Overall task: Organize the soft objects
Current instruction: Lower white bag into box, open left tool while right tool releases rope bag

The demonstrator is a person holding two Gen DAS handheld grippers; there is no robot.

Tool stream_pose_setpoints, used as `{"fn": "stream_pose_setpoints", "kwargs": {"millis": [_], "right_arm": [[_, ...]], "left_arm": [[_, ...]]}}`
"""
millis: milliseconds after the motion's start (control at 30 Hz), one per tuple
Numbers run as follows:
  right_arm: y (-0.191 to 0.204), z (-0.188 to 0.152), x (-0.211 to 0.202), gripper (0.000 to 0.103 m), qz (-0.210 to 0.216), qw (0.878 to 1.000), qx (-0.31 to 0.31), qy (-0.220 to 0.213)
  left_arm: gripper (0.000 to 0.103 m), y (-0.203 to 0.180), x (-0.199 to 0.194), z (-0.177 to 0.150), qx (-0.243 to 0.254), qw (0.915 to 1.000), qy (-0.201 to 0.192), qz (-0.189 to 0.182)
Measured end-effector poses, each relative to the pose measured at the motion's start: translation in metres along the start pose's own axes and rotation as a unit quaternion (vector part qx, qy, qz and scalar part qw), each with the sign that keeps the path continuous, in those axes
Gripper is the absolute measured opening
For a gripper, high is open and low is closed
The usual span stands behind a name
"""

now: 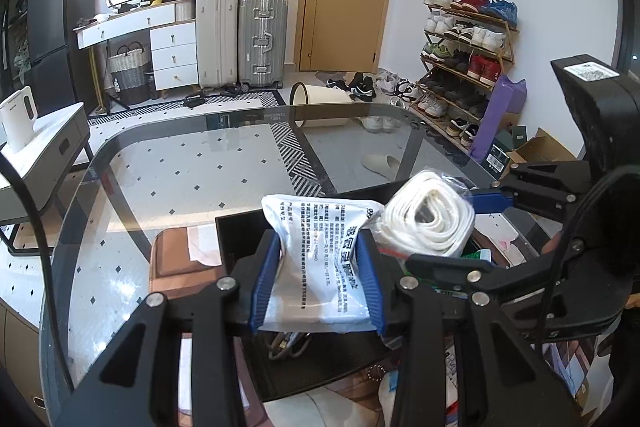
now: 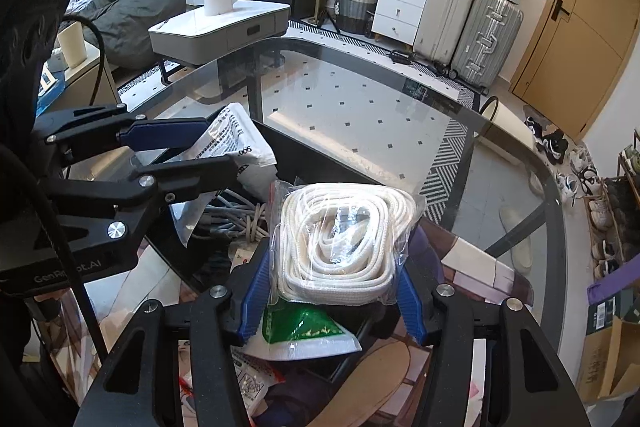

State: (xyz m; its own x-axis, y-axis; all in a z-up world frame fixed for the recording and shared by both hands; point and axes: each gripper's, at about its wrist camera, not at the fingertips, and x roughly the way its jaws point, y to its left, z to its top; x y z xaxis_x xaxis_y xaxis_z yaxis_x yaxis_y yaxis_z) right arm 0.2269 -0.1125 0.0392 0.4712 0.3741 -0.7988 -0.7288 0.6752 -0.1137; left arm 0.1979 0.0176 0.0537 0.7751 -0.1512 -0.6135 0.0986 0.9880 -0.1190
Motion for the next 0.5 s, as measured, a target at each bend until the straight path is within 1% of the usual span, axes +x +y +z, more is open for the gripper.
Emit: {"fn": "stream_pose_setpoints", "kwargs": {"millis": [200,267,333,433,467,500], "right_arm": [[-0.002,0.002,0.012,0.057,0.007,1.0,-0.002,0.005],[-0.002,0.002,0.012,0.061,0.01,1.0,-0.002,0.001],[-0.002,0.002,0.012,0.063,0.011,1.0,0.002,-0.004],[-0.001,0.002,0.007,0.069,0.003,1.0,-0.001,-0.017],[-0.001,0.002,0.004,0.074,-0.005,1.0,-0.001,-0.021],[-0.001,0.001,0.001,0.083,-0.014,1.0,-0.001,-0.024]], "left_arm": [[0.038,0.002,-0.01,-0.004,-0.001,1.0,-0.002,-0.008],[0.038,0.002,-0.014,-0.004,0.001,0.9999,-0.002,-0.01],[0.038,0.002,-0.017,-0.006,-0.001,0.9998,0.0,-0.022],[0.038,0.001,-0.02,-0.009,0.005,0.9998,0.003,-0.02],[0.038,-0.001,-0.02,-0.008,0.005,0.9997,0.005,-0.022],[0.038,-0.002,-0.02,-0.009,0.007,0.9997,0.005,-0.023]]}}
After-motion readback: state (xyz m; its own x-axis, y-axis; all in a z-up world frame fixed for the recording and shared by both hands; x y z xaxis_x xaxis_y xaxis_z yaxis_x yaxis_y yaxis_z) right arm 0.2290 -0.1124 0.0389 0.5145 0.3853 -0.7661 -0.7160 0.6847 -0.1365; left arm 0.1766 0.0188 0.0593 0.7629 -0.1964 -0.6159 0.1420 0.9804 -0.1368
